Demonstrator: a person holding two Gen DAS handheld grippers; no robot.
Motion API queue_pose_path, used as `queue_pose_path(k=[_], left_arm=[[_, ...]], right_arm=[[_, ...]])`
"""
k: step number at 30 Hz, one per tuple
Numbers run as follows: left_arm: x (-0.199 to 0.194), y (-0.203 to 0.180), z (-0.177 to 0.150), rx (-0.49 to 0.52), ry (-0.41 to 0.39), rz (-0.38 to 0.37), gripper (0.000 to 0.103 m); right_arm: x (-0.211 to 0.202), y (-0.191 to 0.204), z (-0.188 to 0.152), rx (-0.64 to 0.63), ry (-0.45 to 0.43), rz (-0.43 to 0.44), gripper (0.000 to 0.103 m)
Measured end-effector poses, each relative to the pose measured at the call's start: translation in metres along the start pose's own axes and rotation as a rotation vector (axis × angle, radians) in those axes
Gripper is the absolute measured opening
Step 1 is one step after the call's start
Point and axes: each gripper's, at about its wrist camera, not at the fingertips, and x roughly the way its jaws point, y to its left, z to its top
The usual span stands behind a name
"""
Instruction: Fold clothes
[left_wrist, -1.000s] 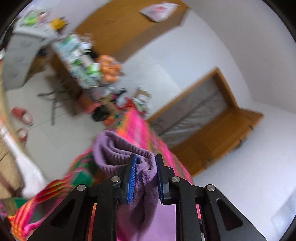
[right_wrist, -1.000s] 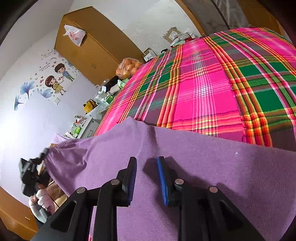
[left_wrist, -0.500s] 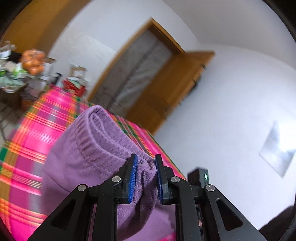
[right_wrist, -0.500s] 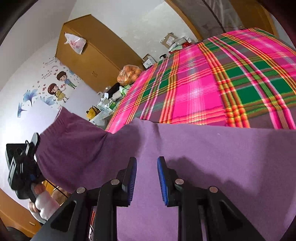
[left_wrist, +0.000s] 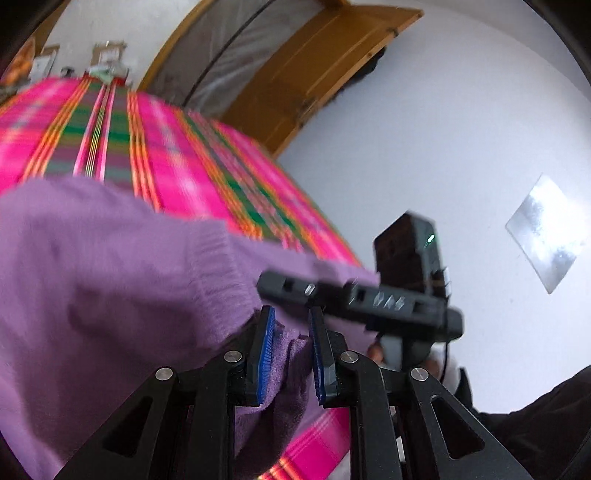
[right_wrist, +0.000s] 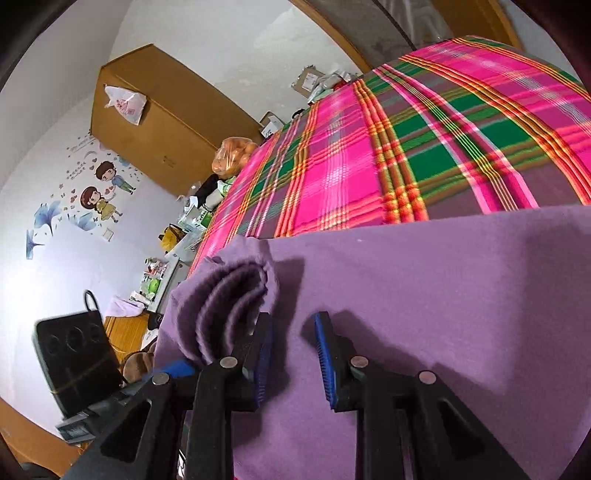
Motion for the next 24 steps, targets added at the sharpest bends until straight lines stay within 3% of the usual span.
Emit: queue_pose_path(k=[4, 9, 10, 13, 17, 24], left_arm=[[-0.020, -0.001, -0.009, 0.009, -0.016, -0.022, 0.019], [-0.071, 0.006, -0.007, 0.006, -0.197, 0.029, 0.028], [-0.081, 0.010, -0.007, -0.001, -0.232, 0.056, 0.028], [-0.107, 0.036, -0.007, -0.061, -0.307, 0.232, 0.028], [-0.115, 0.070, -0.019, -0.166, -0.308, 0.338, 0.028], [-0.110, 0.072, -0.027, -0.152, -0.278, 0.351, 0.028]], right_arm=[[-0.001, -0.004, -0.001, 0.022, 0.002, 0.017, 0.027], [0.000, -0.001, 0.001, 0.040, 0.004, 0.077, 0.047], [0.000, -0.001, 0.002, 0.042, 0.004, 0.091, 0.050], [0.003, 0.005, 0.003, 0.039, 0.015, 0.109, 0.055], [0.010, 0.020, 0.006, 0.001, 0.027, 0.117, 0.057], [0.016, 0.055, 0.011, -0.086, -0.011, 0.081, 0.056]])
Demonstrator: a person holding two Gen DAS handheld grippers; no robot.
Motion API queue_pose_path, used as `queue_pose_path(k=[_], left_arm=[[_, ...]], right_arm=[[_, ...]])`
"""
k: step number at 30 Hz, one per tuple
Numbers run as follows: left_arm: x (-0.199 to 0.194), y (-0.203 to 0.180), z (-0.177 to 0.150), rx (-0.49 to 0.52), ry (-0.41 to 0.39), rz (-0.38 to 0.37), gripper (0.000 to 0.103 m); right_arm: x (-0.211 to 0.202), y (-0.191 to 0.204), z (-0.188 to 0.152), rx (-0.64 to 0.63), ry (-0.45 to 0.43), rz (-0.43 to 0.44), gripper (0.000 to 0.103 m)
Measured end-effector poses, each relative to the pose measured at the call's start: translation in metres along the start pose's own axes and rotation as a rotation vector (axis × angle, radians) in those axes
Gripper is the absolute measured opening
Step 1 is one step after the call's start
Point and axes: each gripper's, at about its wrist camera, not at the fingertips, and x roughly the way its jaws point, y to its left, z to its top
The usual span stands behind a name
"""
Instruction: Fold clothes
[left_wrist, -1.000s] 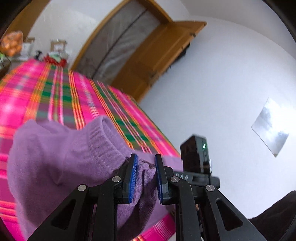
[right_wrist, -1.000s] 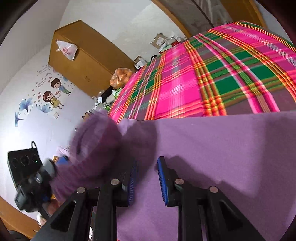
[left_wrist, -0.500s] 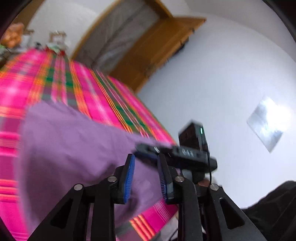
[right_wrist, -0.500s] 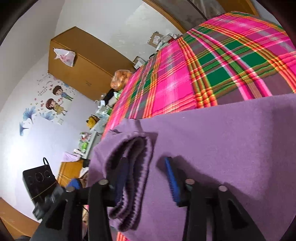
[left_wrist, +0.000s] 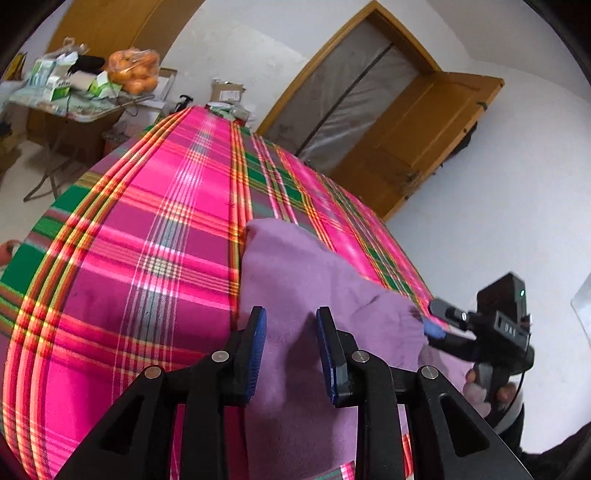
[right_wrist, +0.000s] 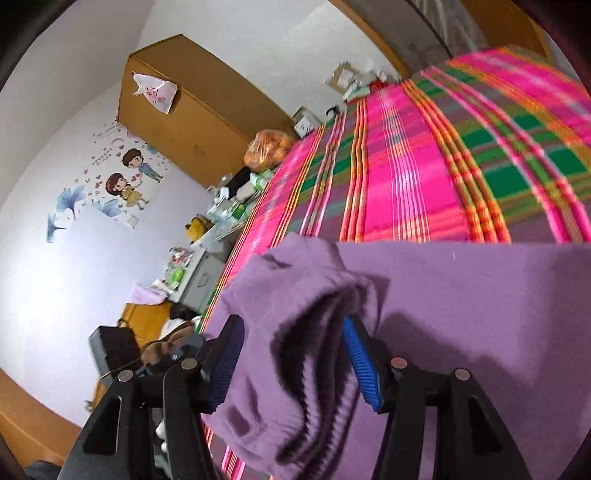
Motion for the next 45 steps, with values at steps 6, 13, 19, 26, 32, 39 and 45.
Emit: queue_pose_path(k=[6, 13, 19, 26, 32, 39, 45], left_arm=[[0.010, -0.005, 0.006, 0.024, 0.017, -0.013, 0.028], [0.026, -0.005, -0.005, 0.040, 0.079, -0.006, 0.028], [0.026, -0.005, -0.008, 0.039, 0.087, -0.006, 0.028], [0.026, -0.008, -0.009, 0.052, 0.087, 0.012, 0.028], [0.026, -0.009, -0.011, 0.065, 0.091, 0.018, 0.028], [0.023, -0.010, -0.008, 0.066, 0.095, 0.023, 0.028], [-0.001, -0.019, -0.014, 0.096, 0.077, 0.000, 0.028]], right_arm=[[-0.001, 0.039, 0.004, -0.171, -0.063, -0.019, 0.050], [0.030, 0.022, -0.012, -0.223, 0.050, -0.303, 0.049], [0.025, 0.008, -0.014, -0.184, 0.048, -0.321, 0.050], [0.039, 0.004, 0.000, -0.140, 0.070, -0.252, 0.049], [0.036, -0.003, 0.003, -0.114, 0.058, -0.206, 0.026], [0.029, -0.016, 0.006, -0.043, 0.059, -0.178, 0.029], [0.011, 0.017, 0.008, -0.145, -0.020, -0.126, 0.031]])
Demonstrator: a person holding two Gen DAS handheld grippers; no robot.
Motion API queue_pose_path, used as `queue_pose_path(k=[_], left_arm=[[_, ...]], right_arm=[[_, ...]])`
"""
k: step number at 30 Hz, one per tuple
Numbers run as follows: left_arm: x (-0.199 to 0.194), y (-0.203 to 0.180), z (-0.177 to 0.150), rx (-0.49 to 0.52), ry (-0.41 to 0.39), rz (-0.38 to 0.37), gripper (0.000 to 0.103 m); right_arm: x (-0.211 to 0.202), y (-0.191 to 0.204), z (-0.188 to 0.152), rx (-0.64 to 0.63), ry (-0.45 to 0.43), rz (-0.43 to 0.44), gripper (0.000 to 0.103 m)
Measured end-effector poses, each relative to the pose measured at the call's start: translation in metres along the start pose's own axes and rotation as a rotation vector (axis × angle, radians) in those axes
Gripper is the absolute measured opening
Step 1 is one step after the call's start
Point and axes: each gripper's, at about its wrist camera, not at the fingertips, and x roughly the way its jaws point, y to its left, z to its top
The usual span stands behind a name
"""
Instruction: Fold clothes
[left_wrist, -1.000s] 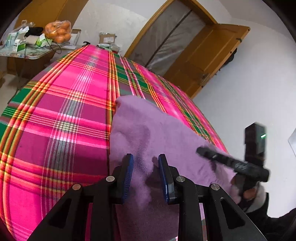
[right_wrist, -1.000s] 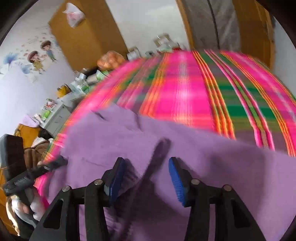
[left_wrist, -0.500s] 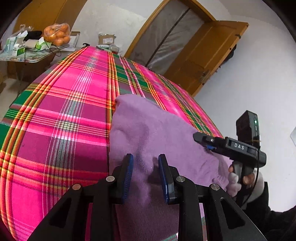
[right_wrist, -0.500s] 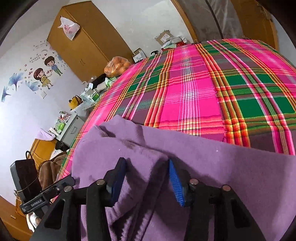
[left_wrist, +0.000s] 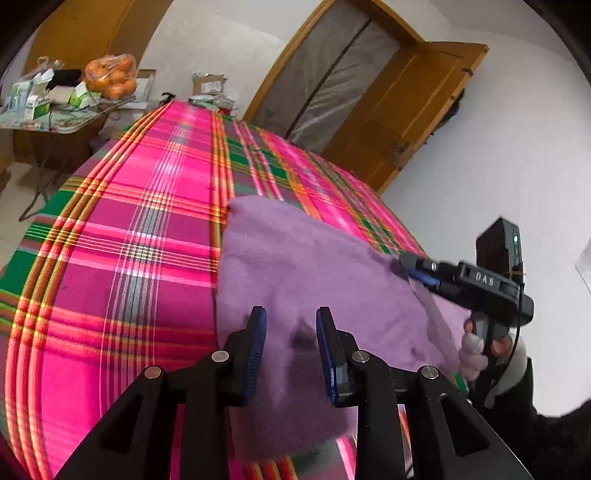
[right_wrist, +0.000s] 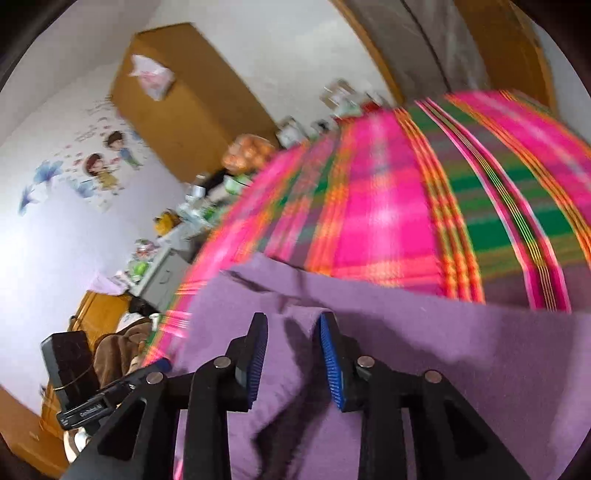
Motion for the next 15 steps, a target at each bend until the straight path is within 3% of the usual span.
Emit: queue_pose_path(k=[2, 5, 8, 10, 12, 15], left_arm=[[-0.002, -0.002, -0.007, 0.008, 0.012, -0.011, 0.028], [0.003, 0.001, -0.018, 0.018, 0.038, 0.010, 0.028], [-0.002, 0.001, -0.025, 0.044, 0.033, 0.022, 0.028], [-0.008, 0.001, -0.029, 0.062, 0.028, 0.030, 0.028], [-0.012, 0.001, -0.029, 0.068, 0.023, 0.039, 0.028], [-0.015, 0.001, -0.025, 0.063, 0.005, 0.058, 0.028]], right_arm=[[-0.005, 0.015, -0.003, -0.065, -0.015, 0.048, 0.031], [0.006, 0.033, -0.017, -0.165, 0.041, 0.065, 0.031], [0.015, 0.024, -0.033, -0.212, 0.084, -0.057, 0.027], [0.008, 0.008, -0.033, -0.154, 0.080, -0.071, 0.022], [-0.002, 0.002, -0.032, -0.155, 0.062, -0.141, 0.029], [-0.020, 0.006, -0.026, -0.154, 0.009, -0.137, 0.029]])
